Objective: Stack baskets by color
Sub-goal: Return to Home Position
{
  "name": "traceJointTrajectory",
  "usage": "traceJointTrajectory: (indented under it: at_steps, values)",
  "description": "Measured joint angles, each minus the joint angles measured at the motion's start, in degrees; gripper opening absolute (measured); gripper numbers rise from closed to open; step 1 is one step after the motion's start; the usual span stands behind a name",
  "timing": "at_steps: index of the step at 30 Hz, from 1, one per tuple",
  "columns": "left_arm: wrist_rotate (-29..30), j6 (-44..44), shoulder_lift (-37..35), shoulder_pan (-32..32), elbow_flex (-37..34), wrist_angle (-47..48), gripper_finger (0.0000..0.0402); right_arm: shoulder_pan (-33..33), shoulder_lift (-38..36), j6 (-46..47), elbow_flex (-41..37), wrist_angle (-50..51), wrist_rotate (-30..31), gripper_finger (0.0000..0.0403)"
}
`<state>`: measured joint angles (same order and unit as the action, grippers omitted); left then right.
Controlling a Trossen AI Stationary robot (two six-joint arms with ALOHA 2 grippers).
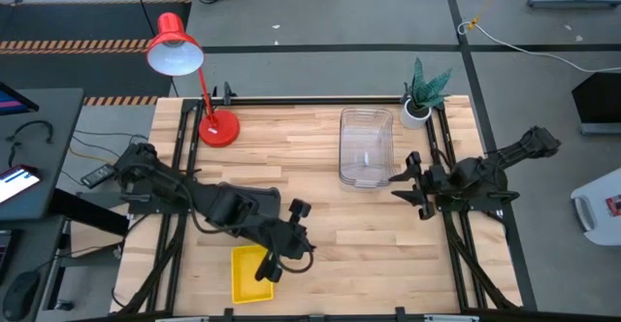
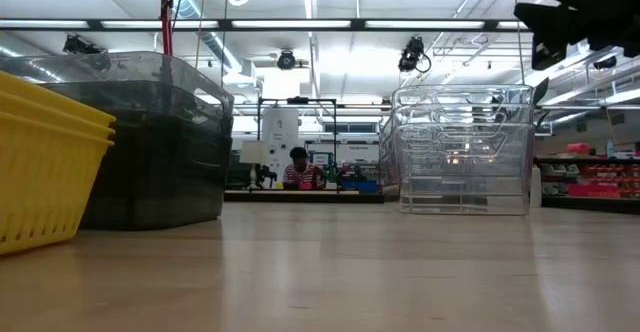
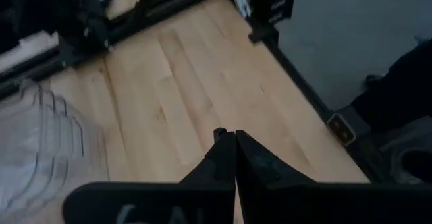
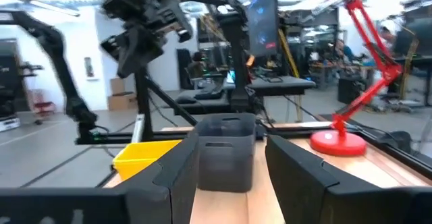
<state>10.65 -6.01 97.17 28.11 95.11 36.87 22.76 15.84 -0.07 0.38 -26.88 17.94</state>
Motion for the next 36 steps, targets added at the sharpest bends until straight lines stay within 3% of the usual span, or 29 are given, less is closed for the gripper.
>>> traceJointTrajectory:
  at_steps: [9, 15, 20, 26, 31, 36]
  values:
    - [-0.8, -2.8, 0.0, -1.3, 0.0, -0.6, 0.0001, -0.6, -5.3, -5.9, 0.0, 2.8, 0.2, 0.0176]
    - [-0.8, -5.3, 0.0, -2.5, 0.0, -0.3, 0.0001, -5.8, -9.7, -8.0, 0.0, 4.8, -2.2, 0.0149]
    - [-1.5, -8.8, 0.0, -4.8, 0.0, -0.3, 0.0001, -14.8, -13.5, -5.2, 0.0, 9.5, -3.4, 0.0110]
    - [-1.6, -14.7, 0.0, -8.9, 0.0, -0.3, 0.0001, -26.1, -15.5, 0.3, 0.0, 12.3, -13.2, 0.0077]
    - [-1.5, -18.5, -0.3, -13.1, 0.0, -0.1, 0.0002, -30.5, -15.3, 7.4, 0.0, 12.8, -10.8, 0.0064]
    - [-2.5, -20.4, -5.1, -16.1, 0.1, -0.5, 0.0001, -31.2, -15.3, 9.1, 0.0, 12.2, -8.9, 0.0065]
